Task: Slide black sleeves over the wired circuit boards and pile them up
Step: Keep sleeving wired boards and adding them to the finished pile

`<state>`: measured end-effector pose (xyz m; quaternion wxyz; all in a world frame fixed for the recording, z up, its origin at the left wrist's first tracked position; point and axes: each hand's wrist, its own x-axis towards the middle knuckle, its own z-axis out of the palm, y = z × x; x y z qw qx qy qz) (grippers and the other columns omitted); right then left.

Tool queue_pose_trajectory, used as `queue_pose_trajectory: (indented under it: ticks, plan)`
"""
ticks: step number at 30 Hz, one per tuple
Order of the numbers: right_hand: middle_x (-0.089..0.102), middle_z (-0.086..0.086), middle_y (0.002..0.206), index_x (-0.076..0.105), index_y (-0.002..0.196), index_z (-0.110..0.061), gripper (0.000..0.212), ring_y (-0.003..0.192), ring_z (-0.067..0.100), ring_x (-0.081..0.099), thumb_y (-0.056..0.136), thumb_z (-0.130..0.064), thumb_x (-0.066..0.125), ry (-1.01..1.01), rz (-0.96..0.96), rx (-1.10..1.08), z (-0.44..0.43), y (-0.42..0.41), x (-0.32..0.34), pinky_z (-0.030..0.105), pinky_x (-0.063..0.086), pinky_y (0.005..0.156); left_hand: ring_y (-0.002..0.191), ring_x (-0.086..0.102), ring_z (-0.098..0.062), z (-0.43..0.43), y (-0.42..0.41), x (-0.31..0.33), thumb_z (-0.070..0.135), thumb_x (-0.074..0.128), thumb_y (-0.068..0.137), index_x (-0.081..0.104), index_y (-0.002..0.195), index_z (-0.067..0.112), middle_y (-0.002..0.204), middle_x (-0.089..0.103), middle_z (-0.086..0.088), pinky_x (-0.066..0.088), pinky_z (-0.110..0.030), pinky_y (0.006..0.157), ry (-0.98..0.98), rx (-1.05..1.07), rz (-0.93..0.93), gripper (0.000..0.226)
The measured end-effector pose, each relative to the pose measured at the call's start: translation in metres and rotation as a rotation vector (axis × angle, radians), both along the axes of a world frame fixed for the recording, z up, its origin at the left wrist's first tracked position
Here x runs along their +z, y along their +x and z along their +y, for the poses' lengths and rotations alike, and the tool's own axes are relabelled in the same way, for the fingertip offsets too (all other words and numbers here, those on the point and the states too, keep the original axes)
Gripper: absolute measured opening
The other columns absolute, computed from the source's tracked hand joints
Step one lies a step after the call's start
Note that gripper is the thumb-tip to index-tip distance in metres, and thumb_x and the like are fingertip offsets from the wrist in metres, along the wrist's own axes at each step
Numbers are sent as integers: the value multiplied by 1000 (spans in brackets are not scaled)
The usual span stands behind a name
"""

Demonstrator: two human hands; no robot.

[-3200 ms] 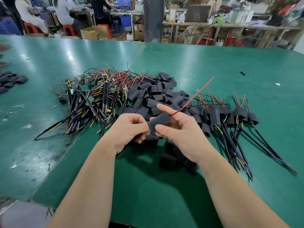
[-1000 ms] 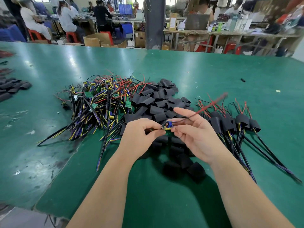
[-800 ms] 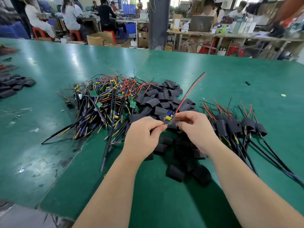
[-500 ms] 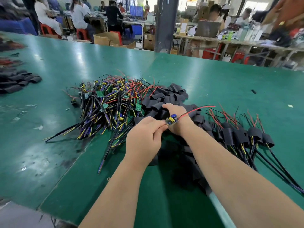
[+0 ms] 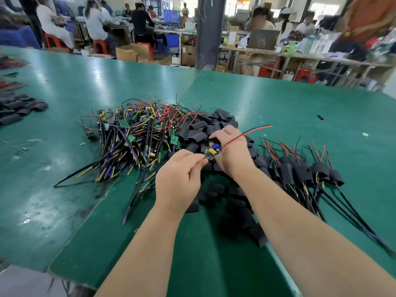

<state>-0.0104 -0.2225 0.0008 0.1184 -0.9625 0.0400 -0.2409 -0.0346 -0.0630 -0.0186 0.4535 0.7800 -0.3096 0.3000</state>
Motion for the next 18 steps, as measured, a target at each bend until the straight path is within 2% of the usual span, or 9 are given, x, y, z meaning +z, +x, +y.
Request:
queue_pose_trajectory:
  ticks: [1, 3, 4, 6, 9, 11, 13, 15, 18]
  plan:
    - [59, 7, 110, 67, 110, -12, 23, 104, 25, 53, 89, -15, 60, 86, -74, -20, -1, -8, 1, 34, 41, 89, 70, 62, -21, 0, 0, 0, 10, 64, 87, 74, 87, 3, 81, 67, -3, 51, -35, 56, -2, 1, -5, 12]
    - [61, -3, 80, 70, 90, -15, 8, 77, 11, 56, 86, -21, 67, 332, -171, -83, -6, -26, 6, 17, 39, 71, 70, 62, -21, -1, 0, 0, 10, 64, 87, 74, 88, 3, 82, 68, -3, 51, -34, 57, -1, -6, -12, 12]
    - [57, -11, 68, 67, 78, -18, 8, 65, 2, 52, 83, -24, 69, 463, -210, -126, -9, -36, 7, 10, 35, 60, 71, 62, -20, -1, 0, 0, 9, 64, 87, 74, 88, 3, 82, 68, -3, 51, -34, 58, -1, -10, -12, 12]
    - [52, -14, 60, 55, 66, -23, 21, 56, 0, 48, 78, -23, 72, 671, -269, -216, -18, -55, 7, 7, 34, 54, 71, 62, -18, -1, 0, -1, 10, 64, 87, 74, 89, 3, 83, 67, -2, 51, -33, 58, -4, -16, -8, 13]
    - [51, -8, 61, 45, 71, -21, 25, 54, 6, 42, 76, -14, 69, 651, -167, -255, -22, -84, -5, 8, 34, 51, 70, 62, -21, -1, 1, -1, 10, 64, 87, 74, 90, 2, 83, 67, -3, 52, -34, 58, 4, -18, -9, 13]
    - [55, -5, 63, 45, 77, -24, 27, 56, 7, 46, 77, -8, 66, 552, -58, -166, -17, -97, -13, 8, 35, 52, 71, 62, -21, -1, 1, -1, 9, 66, 87, 74, 90, 2, 84, 68, -4, 52, -35, 59, 22, -23, -6, 12]
    - [61, -6, 71, 48, 87, -32, 34, 68, 0, 51, 77, -10, 71, 494, 29, -37, -11, -105, -19, 5, 36, 59, 72, 62, -21, 0, 1, -1, 8, 66, 87, 74, 91, 2, 84, 68, -4, 52, -36, 60, 36, -29, 1, 11]
    - [63, -10, 81, 51, 98, -37, 41, 75, -7, 51, 74, -16, 78, 514, 119, 43, -8, -108, -23, 2, 35, 64, 72, 62, -21, -1, 1, -1, 9, 66, 87, 74, 91, 3, 84, 67, -3, 52, -36, 60, 47, -34, 6, 12]
    - [67, -11, 86, 54, 108, -36, 46, 69, -4, 56, 73, -23, 82, 684, 138, 51, -9, -108, -27, 6, 41, 65, 71, 61, -21, -2, 2, -2, 12, 64, 87, 74, 89, 3, 82, 67, -3, 51, -37, 60, 41, -41, 12, 14]
